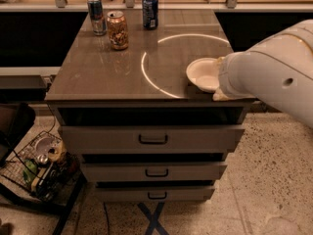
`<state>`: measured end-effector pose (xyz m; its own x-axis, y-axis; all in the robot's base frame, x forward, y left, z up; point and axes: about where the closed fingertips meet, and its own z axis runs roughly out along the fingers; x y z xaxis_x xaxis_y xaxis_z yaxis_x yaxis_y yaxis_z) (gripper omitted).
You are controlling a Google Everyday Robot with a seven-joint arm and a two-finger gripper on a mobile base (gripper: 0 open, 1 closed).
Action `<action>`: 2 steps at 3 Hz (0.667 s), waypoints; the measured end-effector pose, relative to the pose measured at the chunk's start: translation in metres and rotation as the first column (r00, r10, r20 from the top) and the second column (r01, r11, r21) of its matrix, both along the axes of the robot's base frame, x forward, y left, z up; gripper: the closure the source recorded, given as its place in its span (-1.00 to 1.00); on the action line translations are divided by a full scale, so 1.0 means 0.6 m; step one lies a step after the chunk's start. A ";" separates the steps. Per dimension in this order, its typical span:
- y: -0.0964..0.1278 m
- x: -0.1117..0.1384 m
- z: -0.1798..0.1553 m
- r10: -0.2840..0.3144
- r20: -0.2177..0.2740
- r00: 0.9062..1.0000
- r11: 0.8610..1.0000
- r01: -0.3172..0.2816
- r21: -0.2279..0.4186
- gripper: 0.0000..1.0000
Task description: Move paper bowl near orange can
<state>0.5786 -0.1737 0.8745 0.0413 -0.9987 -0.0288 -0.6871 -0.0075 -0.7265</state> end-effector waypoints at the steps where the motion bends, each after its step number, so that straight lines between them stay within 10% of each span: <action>1: 0.002 0.006 -0.007 0.006 -0.009 1.000 1.000 -0.007 -0.020 0.27; 2: 0.005 0.010 -0.015 0.013 -0.019 1.000 0.999 -0.013 -0.034 0.74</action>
Offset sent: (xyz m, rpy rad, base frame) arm 0.0095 0.0038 -0.0148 -0.0489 0.0312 0.0186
